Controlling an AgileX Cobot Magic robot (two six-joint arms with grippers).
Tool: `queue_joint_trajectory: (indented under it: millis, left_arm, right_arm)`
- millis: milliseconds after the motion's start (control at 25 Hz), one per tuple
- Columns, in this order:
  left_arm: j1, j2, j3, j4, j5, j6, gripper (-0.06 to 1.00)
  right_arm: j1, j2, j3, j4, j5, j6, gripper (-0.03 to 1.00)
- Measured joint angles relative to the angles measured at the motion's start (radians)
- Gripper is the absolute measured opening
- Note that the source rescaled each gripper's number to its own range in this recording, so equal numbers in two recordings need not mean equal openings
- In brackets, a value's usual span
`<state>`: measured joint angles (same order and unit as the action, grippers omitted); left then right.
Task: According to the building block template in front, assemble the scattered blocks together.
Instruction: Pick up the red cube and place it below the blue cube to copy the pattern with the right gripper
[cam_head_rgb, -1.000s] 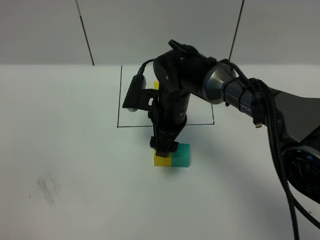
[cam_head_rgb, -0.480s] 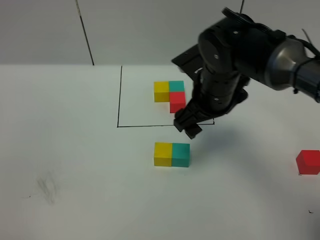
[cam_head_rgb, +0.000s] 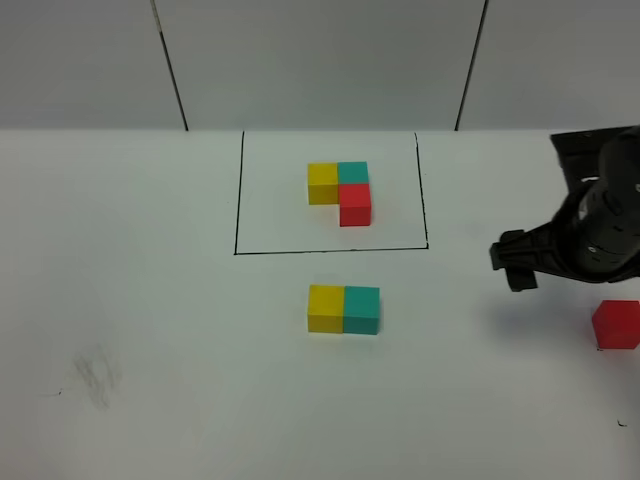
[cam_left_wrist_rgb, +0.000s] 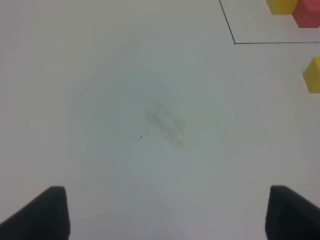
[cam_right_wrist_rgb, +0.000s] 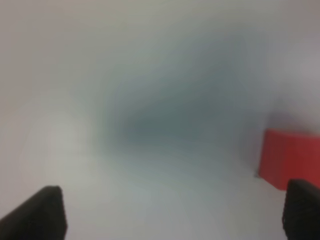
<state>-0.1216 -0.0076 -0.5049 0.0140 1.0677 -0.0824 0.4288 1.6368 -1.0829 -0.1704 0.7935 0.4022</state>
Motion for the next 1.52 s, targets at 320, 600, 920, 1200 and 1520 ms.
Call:
queue_joint_trajectory:
  millis: [320, 600, 920, 1200, 1520]
  left_arm:
    - [0.0, 0.0, 0.0, 0.0, 0.0, 0.0, 0.76]
    - [0.0, 0.0, 0.0, 0.0, 0.0, 0.0, 0.76]
    - [0.0, 0.0, 0.0, 0.0, 0.0, 0.0, 0.76]
    - [0.0, 0.0, 0.0, 0.0, 0.0, 0.0, 0.76]
    - [0.0, 0.0, 0.0, 0.0, 0.0, 0.0, 0.76]
  right_arm:
    - [-0.143, 0.0, 0.022, -0.069, -0.034, 0.01, 0.85]
    - [-0.229, 0.047, 0.022, -0.064, -0.047, -0.095, 0.85]
    - [-0.259, 0.137, 0.023, -0.035, -0.101, -0.139, 0.85]
    - [-0.271, 0.22, 0.023, -0.027, -0.131, -0.155, 0.85]
    - [-0.271, 0.273, 0.023, -0.027, -0.161, -0.158, 0.85]
